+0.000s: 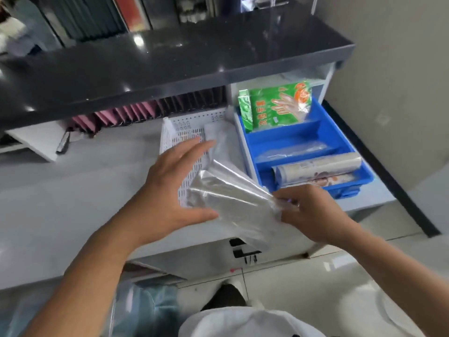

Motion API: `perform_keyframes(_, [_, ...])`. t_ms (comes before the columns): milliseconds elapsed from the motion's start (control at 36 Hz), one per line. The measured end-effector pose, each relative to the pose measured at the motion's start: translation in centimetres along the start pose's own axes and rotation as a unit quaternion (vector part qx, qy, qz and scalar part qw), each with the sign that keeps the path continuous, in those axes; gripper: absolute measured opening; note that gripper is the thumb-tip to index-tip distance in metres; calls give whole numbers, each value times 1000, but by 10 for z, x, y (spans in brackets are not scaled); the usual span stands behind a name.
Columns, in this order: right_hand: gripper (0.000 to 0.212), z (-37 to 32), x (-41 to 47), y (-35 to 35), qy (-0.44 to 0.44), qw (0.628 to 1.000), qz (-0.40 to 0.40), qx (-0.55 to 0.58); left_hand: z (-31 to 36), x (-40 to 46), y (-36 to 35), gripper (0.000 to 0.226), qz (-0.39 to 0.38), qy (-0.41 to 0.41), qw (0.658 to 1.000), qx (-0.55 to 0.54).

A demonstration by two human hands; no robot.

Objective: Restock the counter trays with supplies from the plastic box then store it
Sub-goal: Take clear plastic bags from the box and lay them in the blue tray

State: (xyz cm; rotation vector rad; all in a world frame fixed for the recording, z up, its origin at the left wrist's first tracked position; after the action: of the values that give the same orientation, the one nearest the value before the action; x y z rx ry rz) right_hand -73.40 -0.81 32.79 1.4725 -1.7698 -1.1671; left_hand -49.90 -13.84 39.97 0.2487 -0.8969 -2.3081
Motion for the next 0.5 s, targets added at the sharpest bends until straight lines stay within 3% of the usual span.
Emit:
perform_keyframes(83, [34,-2,6,11,-16,998,-1,-59,2,24,-13,104,-99,-47,970,217])
perform_keyframes(194, [36,-9,18,15,-21,992,-18,-120,-11,57,-38,95,-158,-105,918,348])
perform_keyframes(333, [36,-17,26,24,-35,982,-49,-180,-31,89,-53,58,-232,-95,910,331])
perform_keyframes(417, [32,-18,30,28,-40,972,-68,-221,-37,102,-55,37,-240,-117,915,304])
perform_keyframes(500, [27,-13,39,39,-64,962,-68,-256,-38,117,-54,30,-224,-139,924,276])
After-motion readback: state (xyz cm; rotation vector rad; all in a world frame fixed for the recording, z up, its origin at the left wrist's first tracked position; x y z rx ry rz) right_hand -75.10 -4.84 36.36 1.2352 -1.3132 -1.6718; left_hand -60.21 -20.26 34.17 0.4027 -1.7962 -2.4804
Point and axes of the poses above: each hand's wrist, its own x-axis towards the middle knuckle, its own y-axis out of the back of the hand, z = x × y, the point moved 1 cm from there along x, towards the middle knuckle, and after that the axes turned 14 degrees about -x, right-handed, at the moved point
